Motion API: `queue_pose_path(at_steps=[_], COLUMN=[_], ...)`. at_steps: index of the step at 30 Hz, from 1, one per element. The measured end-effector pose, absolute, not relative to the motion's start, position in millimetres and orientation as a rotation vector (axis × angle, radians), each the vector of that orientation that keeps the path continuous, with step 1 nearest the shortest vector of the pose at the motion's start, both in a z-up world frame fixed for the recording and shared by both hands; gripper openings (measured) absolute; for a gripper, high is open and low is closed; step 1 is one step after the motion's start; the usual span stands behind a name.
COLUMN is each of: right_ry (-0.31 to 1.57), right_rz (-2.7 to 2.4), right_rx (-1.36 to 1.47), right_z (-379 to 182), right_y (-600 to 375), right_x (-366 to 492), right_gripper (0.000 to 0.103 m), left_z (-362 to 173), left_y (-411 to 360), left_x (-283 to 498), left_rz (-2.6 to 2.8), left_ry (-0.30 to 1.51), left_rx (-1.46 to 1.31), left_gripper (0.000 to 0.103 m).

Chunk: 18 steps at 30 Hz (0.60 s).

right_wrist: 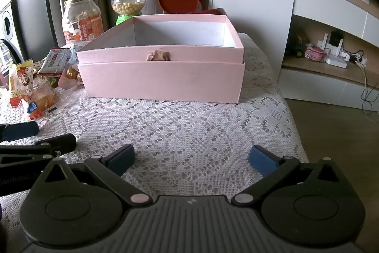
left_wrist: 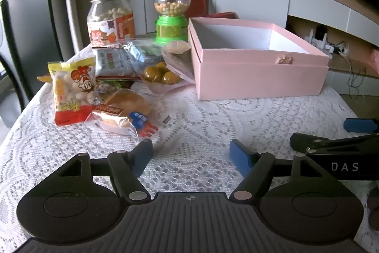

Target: Organize snacks

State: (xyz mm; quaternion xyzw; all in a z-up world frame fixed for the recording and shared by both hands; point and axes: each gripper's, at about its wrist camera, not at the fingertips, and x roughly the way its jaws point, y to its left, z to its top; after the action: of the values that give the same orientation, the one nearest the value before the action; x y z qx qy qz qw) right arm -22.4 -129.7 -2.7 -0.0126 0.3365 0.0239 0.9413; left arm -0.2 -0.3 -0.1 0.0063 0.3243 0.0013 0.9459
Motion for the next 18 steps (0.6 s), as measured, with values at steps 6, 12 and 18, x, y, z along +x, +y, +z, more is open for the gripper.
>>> queue_pose_path(at_steps=[6, 12, 18], right_ry=[0.688, 0.688, 0.688], right_rz=[0.05, 0.049, 0.049], right_rx=[-0.024, -0.025, -0.025], right_z=[-2.8, -3.0, -3.1], right_y=[-130.3, -129.8, -129.8], right_x=[-22.2, -22.3, -22.3], right_gripper=[0.103, 0.103, 0.103], left_z=[0.2, -0.1, -0.1], left_y=[0.8, -0.3, -0.2], left_x=[0.6, 0.1, -0.2], left_rz=[0.002, 0.002, 0.003], left_ry=[0.663, 0.661, 0.658], left_rx=[0.011, 0.012, 0.013], left_gripper=[0.078, 0.078, 0.078])
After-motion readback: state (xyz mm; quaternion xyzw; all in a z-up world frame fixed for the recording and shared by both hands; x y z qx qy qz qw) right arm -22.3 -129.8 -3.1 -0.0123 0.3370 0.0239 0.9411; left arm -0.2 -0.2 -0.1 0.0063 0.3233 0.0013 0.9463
